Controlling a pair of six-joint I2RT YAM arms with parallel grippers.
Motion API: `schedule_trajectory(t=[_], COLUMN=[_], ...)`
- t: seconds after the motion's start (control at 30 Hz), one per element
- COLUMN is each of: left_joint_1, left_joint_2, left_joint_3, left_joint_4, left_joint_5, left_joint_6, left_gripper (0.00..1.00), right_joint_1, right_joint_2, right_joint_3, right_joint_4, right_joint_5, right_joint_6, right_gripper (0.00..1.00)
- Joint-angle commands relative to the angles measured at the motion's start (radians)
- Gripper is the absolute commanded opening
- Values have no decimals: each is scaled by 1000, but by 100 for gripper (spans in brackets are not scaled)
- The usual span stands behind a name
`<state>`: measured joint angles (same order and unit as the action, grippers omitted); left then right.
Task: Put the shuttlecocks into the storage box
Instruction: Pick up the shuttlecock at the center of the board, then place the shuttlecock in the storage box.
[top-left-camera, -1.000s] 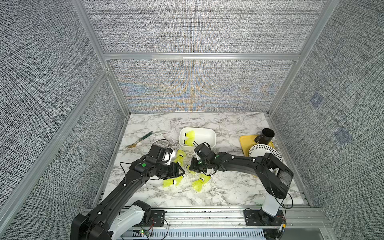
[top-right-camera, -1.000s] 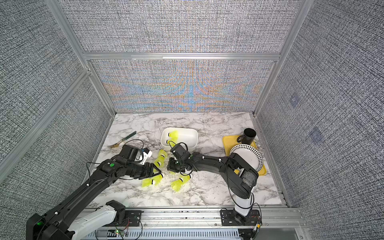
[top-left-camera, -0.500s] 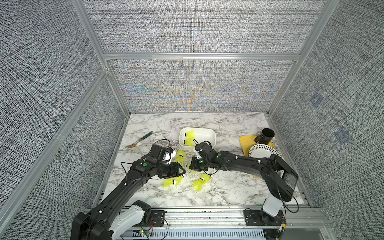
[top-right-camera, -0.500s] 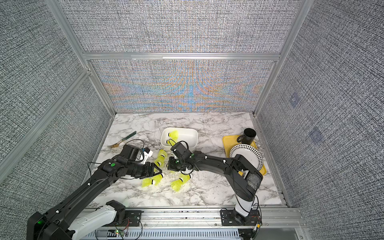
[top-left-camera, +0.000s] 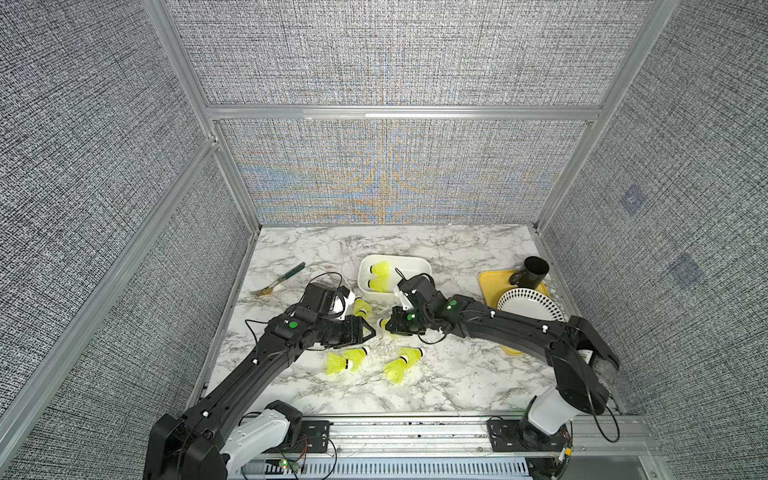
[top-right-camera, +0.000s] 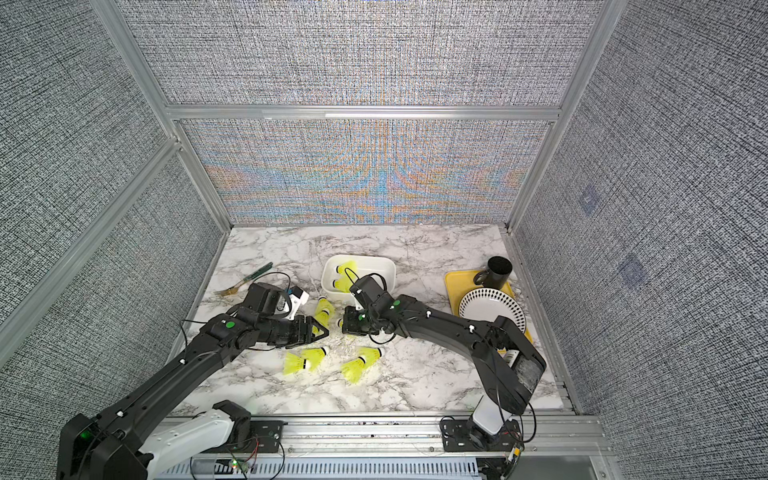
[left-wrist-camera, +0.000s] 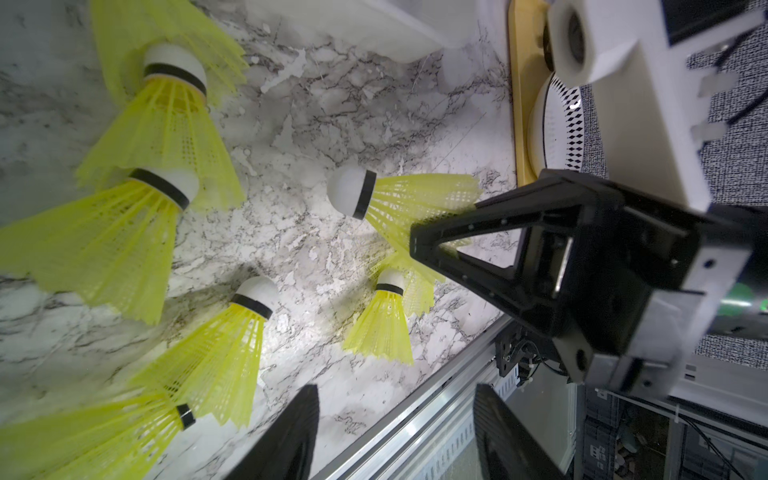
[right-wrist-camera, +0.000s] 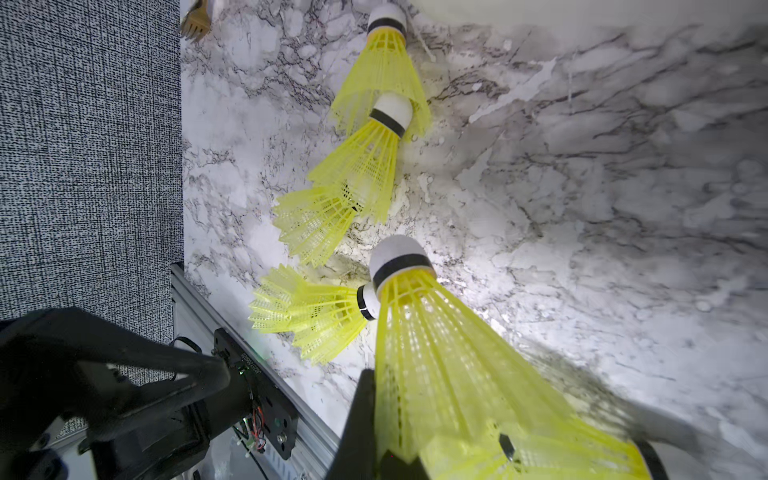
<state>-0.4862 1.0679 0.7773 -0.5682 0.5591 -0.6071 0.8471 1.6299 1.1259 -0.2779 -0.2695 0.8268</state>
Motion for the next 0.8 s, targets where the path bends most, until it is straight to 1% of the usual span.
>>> schedule_trajectory(t=[0.0,0.17,0.4,0.47,0.77], left_joint_1=[-1,-3,-1,2,10], left_joint_2=[20,81,178,220,419], left_joint_3=[21,72,181,214,392], left_joint_4=[73,114,115,110,91], left_joint_5=[-3,-3,-17,-33,-34], left_joint_6=[-6,7,34,21,11], left_gripper=[62,62,62,62,62], right_joint_1=[-29,-101,-202,-227,-307], right_joint_2=[-20,-18,27,47,169], right_joint_3=[25,86,185,207,329], right_joint_4=[-61,-121,-174,-182,-193], right_joint_5=[13,2,-41,-54,-68], right_joint_6=[-65,-153,-248,-274,-353], right_gripper=[0,0,0,0,0])
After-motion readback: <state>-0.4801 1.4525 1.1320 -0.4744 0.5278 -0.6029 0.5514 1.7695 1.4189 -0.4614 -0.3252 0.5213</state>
